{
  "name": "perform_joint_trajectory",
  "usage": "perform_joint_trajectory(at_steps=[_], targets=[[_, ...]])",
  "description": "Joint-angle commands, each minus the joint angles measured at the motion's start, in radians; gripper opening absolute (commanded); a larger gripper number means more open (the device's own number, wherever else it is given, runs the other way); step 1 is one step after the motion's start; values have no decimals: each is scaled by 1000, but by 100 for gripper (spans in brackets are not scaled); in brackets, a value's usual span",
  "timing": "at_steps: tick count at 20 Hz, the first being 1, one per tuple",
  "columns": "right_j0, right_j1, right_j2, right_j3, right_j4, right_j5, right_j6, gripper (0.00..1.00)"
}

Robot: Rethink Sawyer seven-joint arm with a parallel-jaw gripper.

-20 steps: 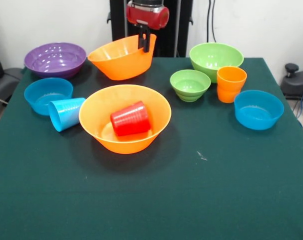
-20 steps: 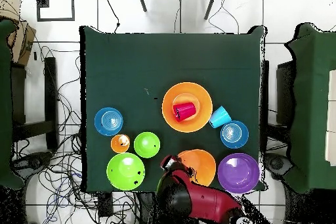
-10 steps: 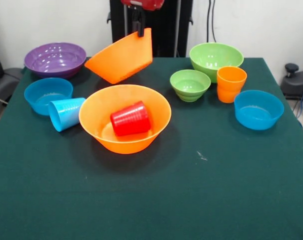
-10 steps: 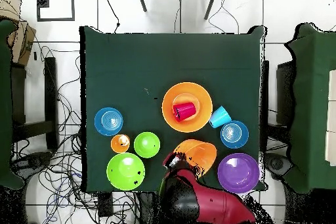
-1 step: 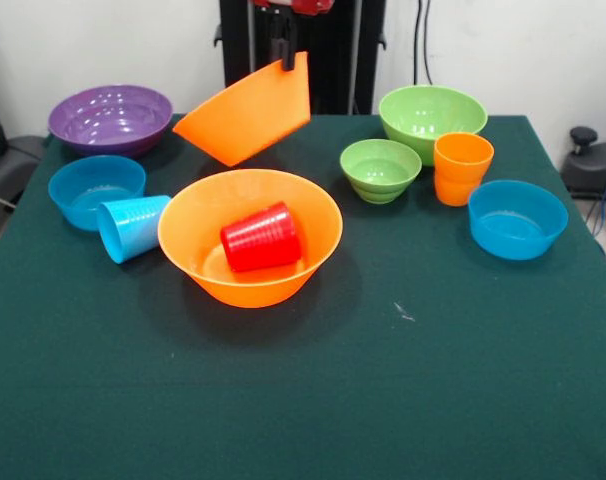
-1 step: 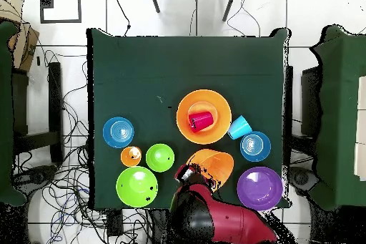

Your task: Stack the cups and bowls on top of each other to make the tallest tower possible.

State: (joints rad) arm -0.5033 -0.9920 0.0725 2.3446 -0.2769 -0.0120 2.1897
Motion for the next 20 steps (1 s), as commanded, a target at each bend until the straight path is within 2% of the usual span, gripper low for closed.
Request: perform_joint_trajectory(at_steps=[1,9,20], targets=[[70,72,60,-58,13,7,94,0],[113,82,54,-115,54,45,101,0],[145,144,49,-173,75,6,106,0]])
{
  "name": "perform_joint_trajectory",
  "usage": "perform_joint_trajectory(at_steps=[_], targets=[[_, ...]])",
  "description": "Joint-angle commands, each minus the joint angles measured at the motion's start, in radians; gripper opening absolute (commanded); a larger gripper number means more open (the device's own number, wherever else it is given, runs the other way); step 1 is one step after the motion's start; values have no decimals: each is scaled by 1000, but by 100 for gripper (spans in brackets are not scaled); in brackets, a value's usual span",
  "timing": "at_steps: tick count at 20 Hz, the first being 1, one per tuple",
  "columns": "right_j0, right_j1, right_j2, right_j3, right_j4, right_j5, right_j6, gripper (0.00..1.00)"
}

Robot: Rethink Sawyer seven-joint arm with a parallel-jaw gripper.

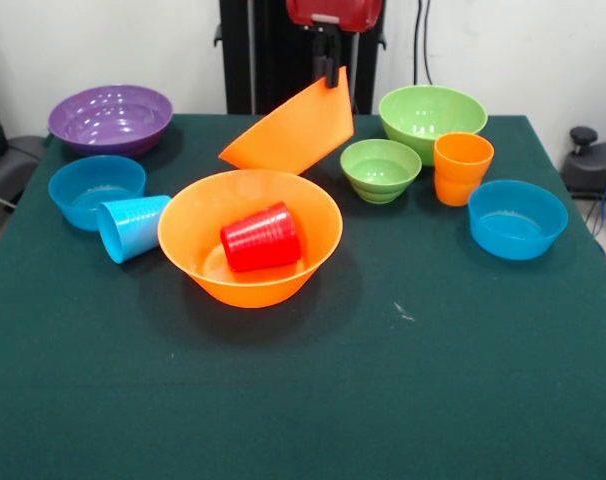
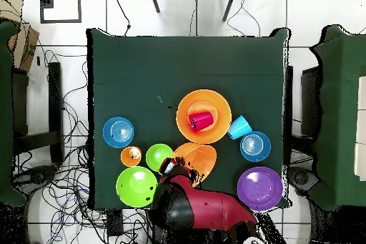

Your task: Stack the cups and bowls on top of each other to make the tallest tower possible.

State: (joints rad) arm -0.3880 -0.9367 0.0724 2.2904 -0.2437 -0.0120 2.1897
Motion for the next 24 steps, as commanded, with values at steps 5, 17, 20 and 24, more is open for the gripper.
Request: perform_joint_trajectory(at_steps=[5,17,20,24], targets=[[54,147,42,-159,49,-46,119,0],[179,203,-11,-184,156,-84,188,0],[213,214,-28,-199,191,-83,188,0],[282,241,-58,-229,261,-84,199,0]])
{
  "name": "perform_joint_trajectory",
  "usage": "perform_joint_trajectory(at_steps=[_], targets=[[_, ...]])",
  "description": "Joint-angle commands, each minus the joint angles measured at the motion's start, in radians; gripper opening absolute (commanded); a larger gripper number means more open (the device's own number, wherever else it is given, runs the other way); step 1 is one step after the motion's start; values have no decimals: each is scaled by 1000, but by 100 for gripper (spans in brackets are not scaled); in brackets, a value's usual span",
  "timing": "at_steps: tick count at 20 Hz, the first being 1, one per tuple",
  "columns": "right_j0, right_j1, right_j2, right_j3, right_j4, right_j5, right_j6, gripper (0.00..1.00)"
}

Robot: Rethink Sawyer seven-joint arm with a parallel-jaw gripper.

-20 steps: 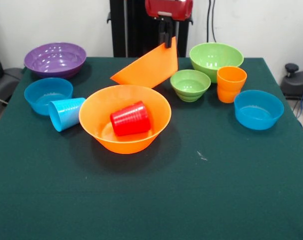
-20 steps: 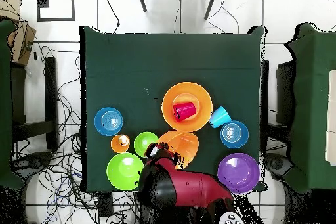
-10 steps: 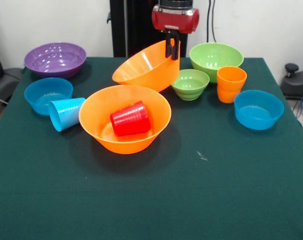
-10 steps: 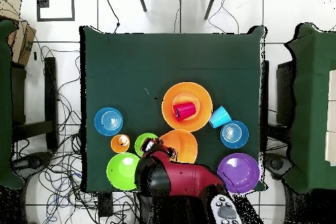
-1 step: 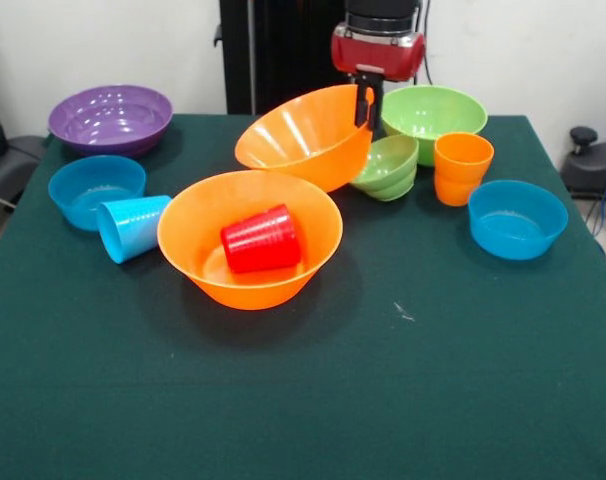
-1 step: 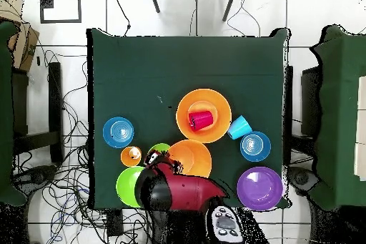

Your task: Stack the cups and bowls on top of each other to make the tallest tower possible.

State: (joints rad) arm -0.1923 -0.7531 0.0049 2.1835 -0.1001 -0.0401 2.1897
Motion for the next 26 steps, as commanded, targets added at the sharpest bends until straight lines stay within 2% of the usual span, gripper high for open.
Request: perform_joint_trajectory(at_steps=[1,7,12,17,19,23,26], targets=[[107,61,0,-126,135,-54,202,0],[187,75,-8,-142,209,-48,204,0],[180,106,30,-156,201,-76,177,0],[171,118,41,-169,199,-64,160,0],[136,133,47,-178,178,-65,142,0],[44,103,53,-148,99,-51,86,0],[-87,76,109,-129,10,-16,8,0]])
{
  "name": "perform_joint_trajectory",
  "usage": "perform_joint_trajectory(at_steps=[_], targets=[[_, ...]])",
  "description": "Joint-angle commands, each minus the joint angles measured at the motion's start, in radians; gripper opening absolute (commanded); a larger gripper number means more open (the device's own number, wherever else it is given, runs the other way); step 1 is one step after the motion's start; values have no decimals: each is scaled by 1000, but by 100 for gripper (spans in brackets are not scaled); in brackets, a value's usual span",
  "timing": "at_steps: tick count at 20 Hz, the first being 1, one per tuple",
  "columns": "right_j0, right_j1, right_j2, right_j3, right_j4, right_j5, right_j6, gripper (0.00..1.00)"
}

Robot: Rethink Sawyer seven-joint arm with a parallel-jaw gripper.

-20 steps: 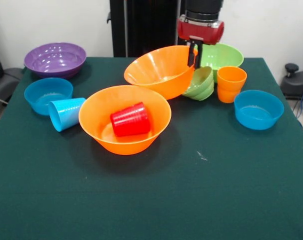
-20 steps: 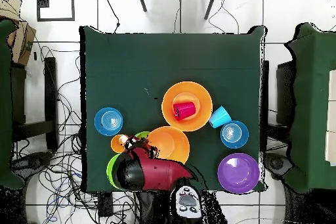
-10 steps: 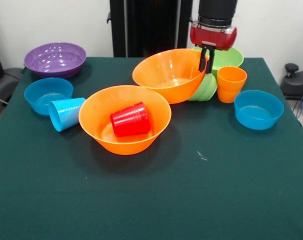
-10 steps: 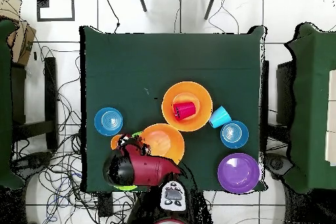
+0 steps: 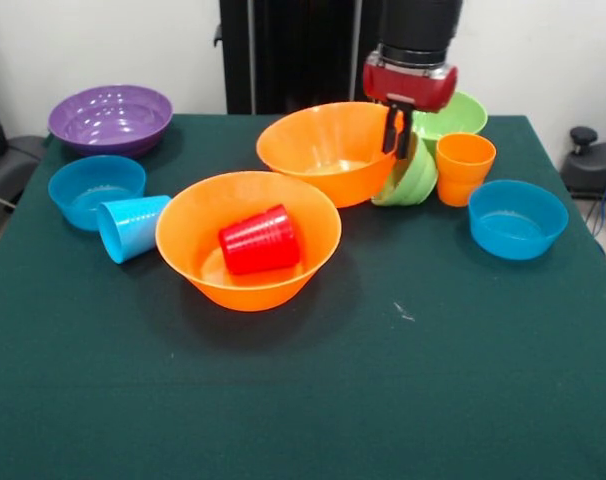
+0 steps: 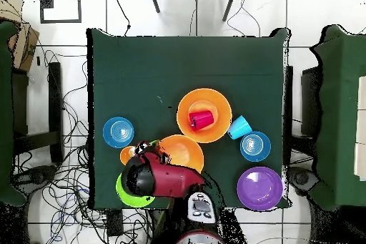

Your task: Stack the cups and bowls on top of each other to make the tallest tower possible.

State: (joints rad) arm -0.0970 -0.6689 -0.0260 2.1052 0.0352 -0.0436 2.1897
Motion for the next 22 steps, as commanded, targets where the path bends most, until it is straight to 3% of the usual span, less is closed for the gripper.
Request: perform_joint_trajectory(at_steps=[1,4,9,15,22], targets=[[-240,-12,172,-49,-155,14,-25,0],[-370,-7,233,-65,-234,84,-104,0],[-425,45,242,-136,-312,110,-130,0],[-450,127,276,-232,-361,91,-102,0],[-394,157,252,-296,-337,104,-49,0]])
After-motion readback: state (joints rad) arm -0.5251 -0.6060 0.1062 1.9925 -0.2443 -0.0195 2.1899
